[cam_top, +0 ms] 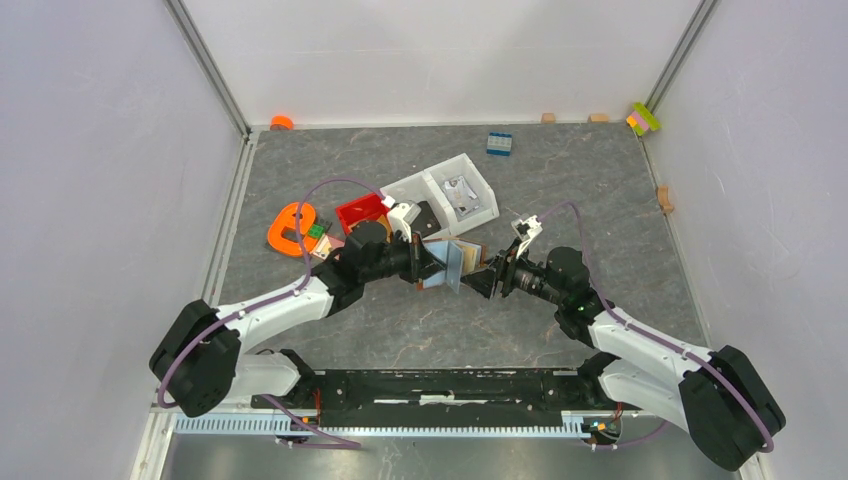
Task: Take the credit cards out of the card holder
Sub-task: Remove the credit card from the card holder.
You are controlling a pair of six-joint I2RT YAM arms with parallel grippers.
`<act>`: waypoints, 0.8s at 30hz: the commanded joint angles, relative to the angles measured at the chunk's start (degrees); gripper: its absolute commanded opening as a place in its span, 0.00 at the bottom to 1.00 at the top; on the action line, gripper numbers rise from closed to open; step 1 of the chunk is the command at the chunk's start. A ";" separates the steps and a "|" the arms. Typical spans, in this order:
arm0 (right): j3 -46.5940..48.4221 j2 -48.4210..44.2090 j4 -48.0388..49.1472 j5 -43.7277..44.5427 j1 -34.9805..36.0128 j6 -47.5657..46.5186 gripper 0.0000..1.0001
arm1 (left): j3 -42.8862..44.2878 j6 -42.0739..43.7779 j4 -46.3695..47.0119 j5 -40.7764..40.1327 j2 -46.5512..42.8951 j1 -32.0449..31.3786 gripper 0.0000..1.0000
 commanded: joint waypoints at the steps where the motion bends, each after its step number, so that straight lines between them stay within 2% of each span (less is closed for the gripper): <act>1: 0.96 -0.65 -0.53 2.13 0.14 -1.34 0.68 | 0.70 -0.53 2.30 -0.88 -2.01 -0.51 0.03; 17: 1.51 -0.12 -2.08 3.25 0.19 -1.75 0.68 | 1.13 -0.18 -0.11 -4.03 -2.09 -0.45 0.03; 24: 1.49 0.72 -1.02 1.74 0.12 -1.50 0.68 | 1.39 -0.82 4.35 4.19 -0.09 -0.52 0.04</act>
